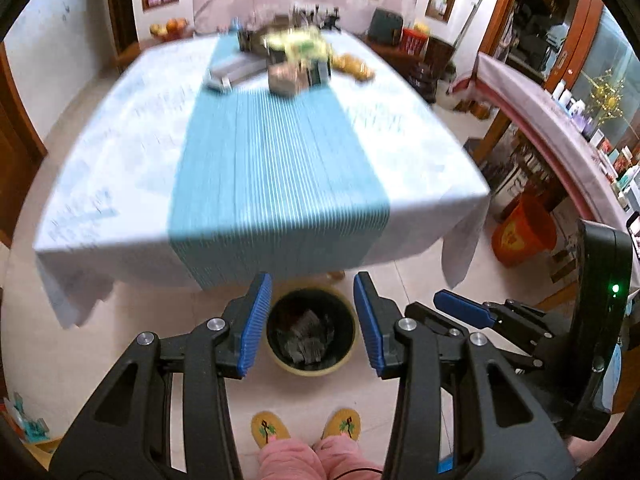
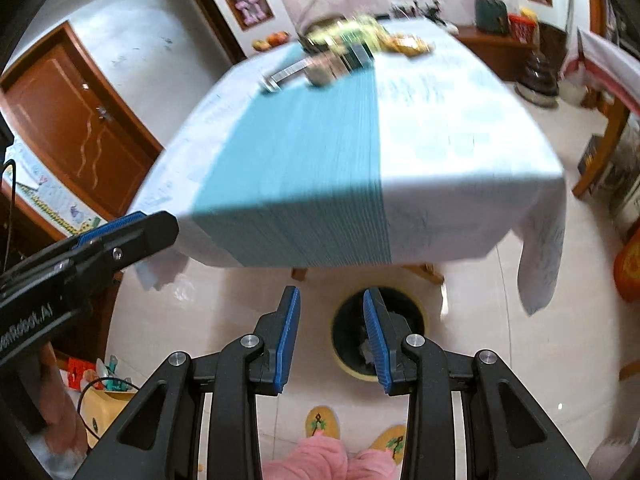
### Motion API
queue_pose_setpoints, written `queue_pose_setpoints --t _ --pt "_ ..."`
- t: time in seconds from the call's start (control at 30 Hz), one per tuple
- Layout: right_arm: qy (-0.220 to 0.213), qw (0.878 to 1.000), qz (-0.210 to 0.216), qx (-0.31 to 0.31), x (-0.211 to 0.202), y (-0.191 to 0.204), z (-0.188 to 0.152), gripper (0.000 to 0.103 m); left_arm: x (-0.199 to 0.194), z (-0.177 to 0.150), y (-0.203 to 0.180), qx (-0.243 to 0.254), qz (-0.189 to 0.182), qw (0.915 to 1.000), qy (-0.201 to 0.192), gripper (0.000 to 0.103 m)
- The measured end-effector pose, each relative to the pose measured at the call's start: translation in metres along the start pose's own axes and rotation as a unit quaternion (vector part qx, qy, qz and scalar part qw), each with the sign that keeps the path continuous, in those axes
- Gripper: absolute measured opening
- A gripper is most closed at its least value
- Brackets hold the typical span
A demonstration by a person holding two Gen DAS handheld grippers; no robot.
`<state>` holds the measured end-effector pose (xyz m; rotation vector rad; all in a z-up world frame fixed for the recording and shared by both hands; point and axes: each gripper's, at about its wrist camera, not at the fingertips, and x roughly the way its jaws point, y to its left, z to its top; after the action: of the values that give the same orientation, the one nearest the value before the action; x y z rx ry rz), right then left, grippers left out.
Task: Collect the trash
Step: 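Raise both open tools back toward the table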
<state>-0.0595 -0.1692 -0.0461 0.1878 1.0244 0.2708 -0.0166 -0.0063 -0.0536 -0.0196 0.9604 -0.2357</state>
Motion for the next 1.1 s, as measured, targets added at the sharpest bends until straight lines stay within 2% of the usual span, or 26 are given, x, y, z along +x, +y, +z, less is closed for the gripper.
queue_pose_setpoints --t 0.27,0.5,0.63,0.8,0.9,1.03,1.1 --pt "-0.050 0.998 0.021 -0.025 -0.059 0.020 0.037 0.033 -0.085 0.040 0.010 -0.013 0.030 0.9981 -0.052 0.039" --pt "-0.092 0.994 0.028 -0.053 -0.089 0.028 0.083 0.035 -0.125 0.070 0.024 -0.034 0.044 0.9950 -0.083 0.040" --pt "-0.106 0.992 0.030 -0.059 -0.092 0.023 0.116 0.035 -0.134 0.094 0.027 -0.034 0.050 0.9935 -0.096 0.060" --pt "-0.120 0.991 0.025 -0.059 -0.082 0.021 0.161 0.036 -0.133 0.135 0.028 -0.013 0.050 0.9932 -0.104 0.061" --pt "-0.124 0.991 0.016 -0.054 -0.070 0.022 0.187 0.037 -0.126 0.162 0.032 0.002 0.050 0.9925 -0.111 0.067" --pt "-0.129 0.991 -0.006 -0.039 -0.039 0.026 0.226 0.050 -0.103 0.202 0.045 0.025 0.041 0.9925 -0.112 0.068" --pt "-0.128 0.991 -0.019 -0.026 -0.020 0.027 0.244 0.051 -0.084 0.225 0.056 0.038 0.029 0.9932 -0.106 0.068"
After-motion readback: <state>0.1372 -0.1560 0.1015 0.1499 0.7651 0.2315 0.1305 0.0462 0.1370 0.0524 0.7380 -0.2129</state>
